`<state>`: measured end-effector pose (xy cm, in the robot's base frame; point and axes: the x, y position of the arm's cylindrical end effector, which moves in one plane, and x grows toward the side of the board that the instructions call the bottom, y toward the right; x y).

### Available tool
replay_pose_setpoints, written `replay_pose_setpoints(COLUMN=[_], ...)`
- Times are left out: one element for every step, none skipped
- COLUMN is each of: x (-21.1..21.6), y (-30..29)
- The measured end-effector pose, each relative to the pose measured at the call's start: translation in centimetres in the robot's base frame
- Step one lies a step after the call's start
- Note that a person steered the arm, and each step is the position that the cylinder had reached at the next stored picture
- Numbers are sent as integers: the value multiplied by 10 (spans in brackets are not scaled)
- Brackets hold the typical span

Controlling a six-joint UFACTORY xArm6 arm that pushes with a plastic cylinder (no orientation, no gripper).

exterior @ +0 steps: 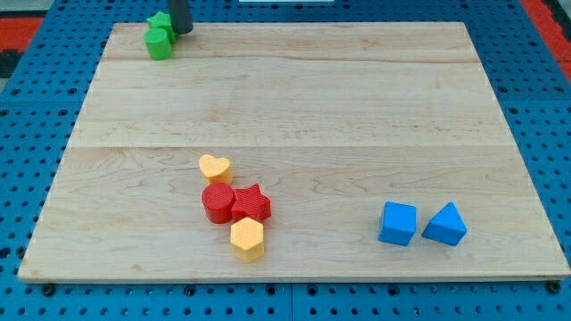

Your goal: Point your arm at the red star

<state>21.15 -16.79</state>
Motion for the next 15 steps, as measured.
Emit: replay_pose_setpoints(x=[9,82,163,195,195,195,195,195,195,195,195,195,197,218,238], y=[14,107,188,241,254,257,258,258,259,262,268,268,282,286,281])
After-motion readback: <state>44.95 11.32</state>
